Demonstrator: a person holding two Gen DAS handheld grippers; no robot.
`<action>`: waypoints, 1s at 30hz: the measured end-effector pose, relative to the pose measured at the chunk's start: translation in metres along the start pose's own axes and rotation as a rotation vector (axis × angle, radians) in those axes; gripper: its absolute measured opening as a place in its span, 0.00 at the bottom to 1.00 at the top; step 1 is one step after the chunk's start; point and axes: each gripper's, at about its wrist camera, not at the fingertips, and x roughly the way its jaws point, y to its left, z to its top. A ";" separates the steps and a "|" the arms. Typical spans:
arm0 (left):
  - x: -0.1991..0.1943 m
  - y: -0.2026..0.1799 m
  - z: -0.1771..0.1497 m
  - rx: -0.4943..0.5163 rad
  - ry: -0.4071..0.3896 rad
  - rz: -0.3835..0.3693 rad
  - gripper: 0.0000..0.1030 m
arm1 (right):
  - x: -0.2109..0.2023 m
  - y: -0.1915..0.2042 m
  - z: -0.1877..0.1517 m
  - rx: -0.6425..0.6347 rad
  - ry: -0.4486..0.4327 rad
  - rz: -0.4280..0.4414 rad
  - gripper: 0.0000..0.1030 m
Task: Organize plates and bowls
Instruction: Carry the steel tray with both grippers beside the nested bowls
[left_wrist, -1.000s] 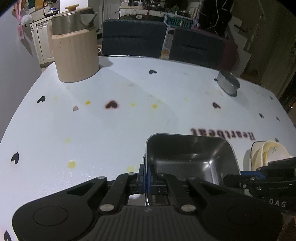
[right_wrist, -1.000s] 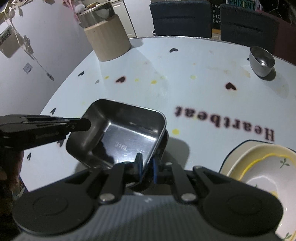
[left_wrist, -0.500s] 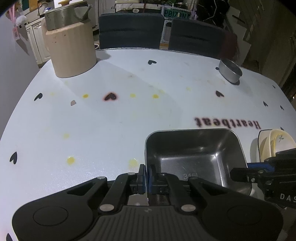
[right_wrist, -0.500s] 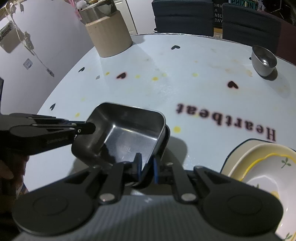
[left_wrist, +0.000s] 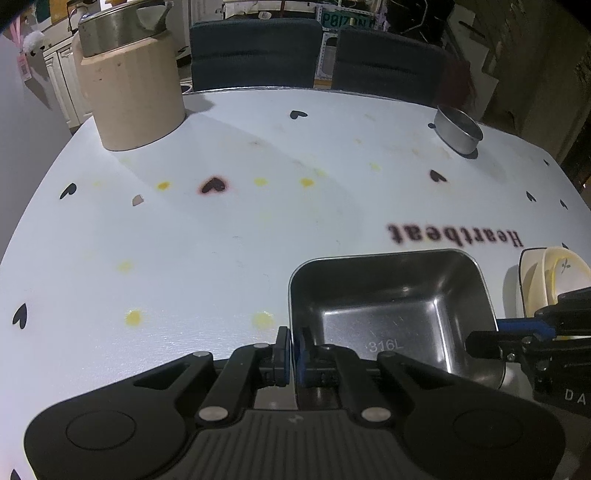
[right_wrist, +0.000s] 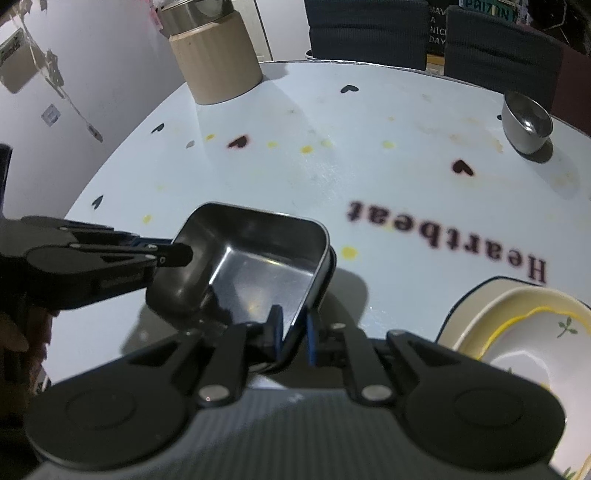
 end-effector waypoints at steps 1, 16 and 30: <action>0.001 0.000 0.000 0.001 0.006 0.003 0.06 | 0.000 0.001 0.000 -0.005 0.003 -0.006 0.14; 0.004 -0.001 0.000 0.009 0.010 0.004 0.06 | 0.001 0.006 -0.002 -0.045 0.012 -0.059 0.12; 0.005 0.001 0.000 0.008 0.013 0.004 0.09 | 0.002 -0.010 0.000 0.029 0.030 -0.030 0.27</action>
